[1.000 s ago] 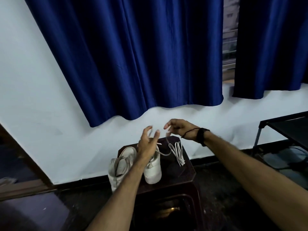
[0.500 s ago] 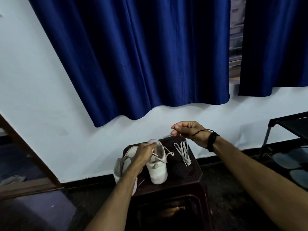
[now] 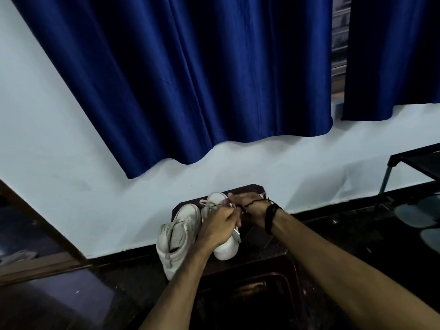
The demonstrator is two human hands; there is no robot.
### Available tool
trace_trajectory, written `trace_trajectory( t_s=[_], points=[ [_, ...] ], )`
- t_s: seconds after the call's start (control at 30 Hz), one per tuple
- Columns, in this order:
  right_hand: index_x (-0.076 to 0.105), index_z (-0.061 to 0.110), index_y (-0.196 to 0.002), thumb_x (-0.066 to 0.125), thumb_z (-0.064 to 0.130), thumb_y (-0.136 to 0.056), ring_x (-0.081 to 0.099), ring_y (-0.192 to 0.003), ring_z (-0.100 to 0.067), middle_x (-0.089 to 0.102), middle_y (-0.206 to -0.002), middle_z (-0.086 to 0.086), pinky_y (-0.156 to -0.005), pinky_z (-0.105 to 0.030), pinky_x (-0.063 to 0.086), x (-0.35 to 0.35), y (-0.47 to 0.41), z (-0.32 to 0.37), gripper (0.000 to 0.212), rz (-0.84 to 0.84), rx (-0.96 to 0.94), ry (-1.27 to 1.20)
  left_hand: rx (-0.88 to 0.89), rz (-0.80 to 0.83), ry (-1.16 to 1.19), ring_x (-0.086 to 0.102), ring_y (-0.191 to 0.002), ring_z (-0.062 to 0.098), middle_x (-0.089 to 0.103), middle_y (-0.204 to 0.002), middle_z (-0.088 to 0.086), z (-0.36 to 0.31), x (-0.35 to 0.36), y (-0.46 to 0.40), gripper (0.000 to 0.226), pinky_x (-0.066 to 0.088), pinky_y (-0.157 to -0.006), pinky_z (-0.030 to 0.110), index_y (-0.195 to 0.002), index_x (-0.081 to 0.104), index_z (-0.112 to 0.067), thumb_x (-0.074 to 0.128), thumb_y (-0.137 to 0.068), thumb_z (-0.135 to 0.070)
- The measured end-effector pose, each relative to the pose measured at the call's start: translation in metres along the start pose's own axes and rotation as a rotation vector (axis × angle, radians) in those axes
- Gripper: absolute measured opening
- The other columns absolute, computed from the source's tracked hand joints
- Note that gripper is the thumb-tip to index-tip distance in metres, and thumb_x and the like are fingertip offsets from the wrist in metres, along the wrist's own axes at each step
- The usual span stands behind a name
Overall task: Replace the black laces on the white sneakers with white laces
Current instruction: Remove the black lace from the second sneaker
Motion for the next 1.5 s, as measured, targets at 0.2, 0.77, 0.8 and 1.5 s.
trace_trajectory(
  t_s=[0.2, 0.77, 0.8, 1.5],
  points=[
    [0.059, 0.003, -0.101, 0.044, 0.006, -0.1, 0.048, -0.046, -0.01, 0.051, -0.072, -0.006, -0.044, -0.019, 0.042, -0.006, -0.014, 0.017, 0.015, -0.119, -0.126, -0.48, -0.055, 0.15, -0.055, 0.062, -0.063, 0.003, 0.066, -0.063, -0.006, 0.004, 0.001, -0.001, 0.054, 0.051, -0.072, 0.034, -0.058, 0.064, -0.023, 0.041, -0.093, -0.057],
    [0.074, 0.011, -0.096, 0.058, 0.007, -0.086, 0.064, -0.096, -0.024, 0.071, -0.102, -0.01, -0.083, -0.032, 0.049, -0.024, -0.077, -0.028, 0.019, -0.272, -0.137, 0.703, -0.649, -0.169, -0.089, 0.062, -0.095, 0.034, 0.07, -0.099, 0.01, 0.017, -0.006, -0.07, 0.025, 0.047, -0.073, 0.032, -0.087, 0.068, -0.012, 0.046, -0.084, -0.022],
    [0.072, 0.008, -0.1, 0.059, 0.002, -0.085, 0.063, -0.093, -0.019, 0.072, -0.103, -0.009, -0.082, -0.027, 0.048, -0.022, -0.079, -0.03, 0.021, -0.221, -0.129, 0.684, -0.671, -0.155, -0.075, 0.062, -0.097, 0.034, 0.07, -0.101, 0.011, 0.02, -0.006, -0.073, 0.026, 0.049, -0.076, 0.034, -0.091, 0.069, -0.011, 0.046, -0.083, -0.022],
    [0.068, 0.025, -0.062, 0.058, 0.033, -0.08, 0.068, -0.067, -0.025, 0.072, -0.071, -0.003, -0.076, -0.048, 0.057, -0.036, -0.082, -0.074, 0.023, -0.371, -0.089, 0.222, -0.769, 0.046, 0.077, 0.066, -0.072, 0.025, 0.069, -0.081, 0.013, 0.027, -0.003, -0.081, 0.045, 0.039, -0.051, 0.021, -0.095, 0.068, -0.003, 0.07, -0.058, -0.028]
  ],
)
Point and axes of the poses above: each hand's wrist, its own y-axis away from the middle knuckle, its own x-axis out of the palm, z = x × y, the point moved 1 cm from there along -y, towards the middle knuckle
